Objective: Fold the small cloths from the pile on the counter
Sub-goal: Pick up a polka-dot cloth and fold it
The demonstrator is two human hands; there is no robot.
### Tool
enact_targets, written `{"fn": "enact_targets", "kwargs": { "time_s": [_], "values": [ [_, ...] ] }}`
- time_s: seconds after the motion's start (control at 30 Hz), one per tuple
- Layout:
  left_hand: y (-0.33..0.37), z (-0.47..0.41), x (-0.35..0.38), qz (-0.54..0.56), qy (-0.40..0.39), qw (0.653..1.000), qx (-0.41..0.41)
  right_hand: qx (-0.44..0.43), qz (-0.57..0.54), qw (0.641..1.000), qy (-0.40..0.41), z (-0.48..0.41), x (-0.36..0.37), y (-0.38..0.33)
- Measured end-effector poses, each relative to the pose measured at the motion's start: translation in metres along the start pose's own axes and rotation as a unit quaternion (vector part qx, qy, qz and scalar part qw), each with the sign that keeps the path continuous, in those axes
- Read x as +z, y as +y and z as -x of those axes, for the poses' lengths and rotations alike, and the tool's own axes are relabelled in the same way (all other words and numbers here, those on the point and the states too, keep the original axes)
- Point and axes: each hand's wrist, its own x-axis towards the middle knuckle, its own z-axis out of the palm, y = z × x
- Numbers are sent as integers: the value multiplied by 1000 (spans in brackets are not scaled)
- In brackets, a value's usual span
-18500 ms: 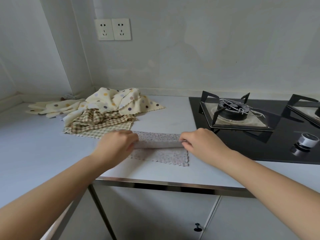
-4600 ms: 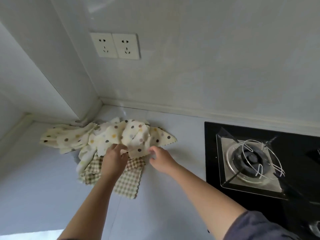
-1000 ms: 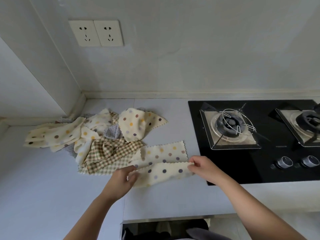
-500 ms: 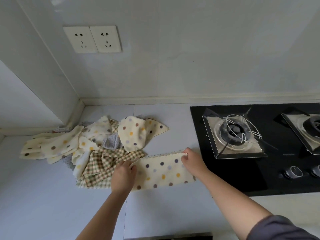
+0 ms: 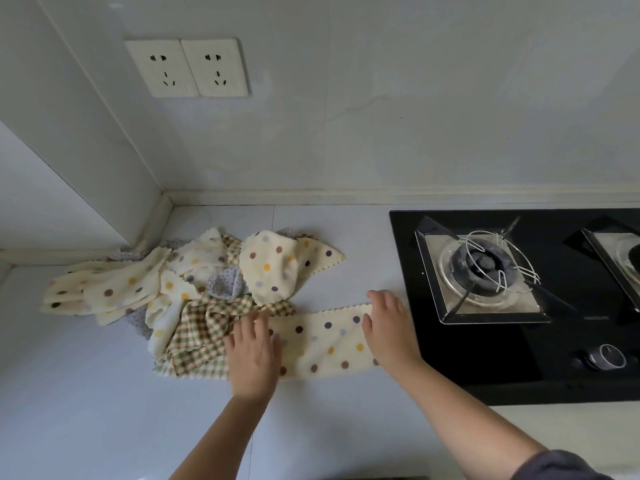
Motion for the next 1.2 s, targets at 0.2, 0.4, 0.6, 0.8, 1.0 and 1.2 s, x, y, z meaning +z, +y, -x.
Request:
{"fn": "enact_targets", "kwargs": {
  "time_s": [0.2,0.4,0.6,0.8,1.0,1.2],
  "values": [
    [15,27,26,-16,-159,969,190,-126,40,985,-110,43,42,-12],
    [1,39,22,-58,-189,979,48,-116,76,978,-158,47,35,-4],
    [2,32,-3,109,-124,973,-160,-109,86,976,-169,44,32,-11],
    [-16,2,-19,302,-180,844,-404,-148,16,963,-224,68,26,-42],
    [-21,-18,-18,281,-300,812,-415,-145,10,958,-246,70,25,-43],
    [0,-19,-36,345,-327,802,-363,-132,-63,960,-240,74,21,-48]
  ]
}}
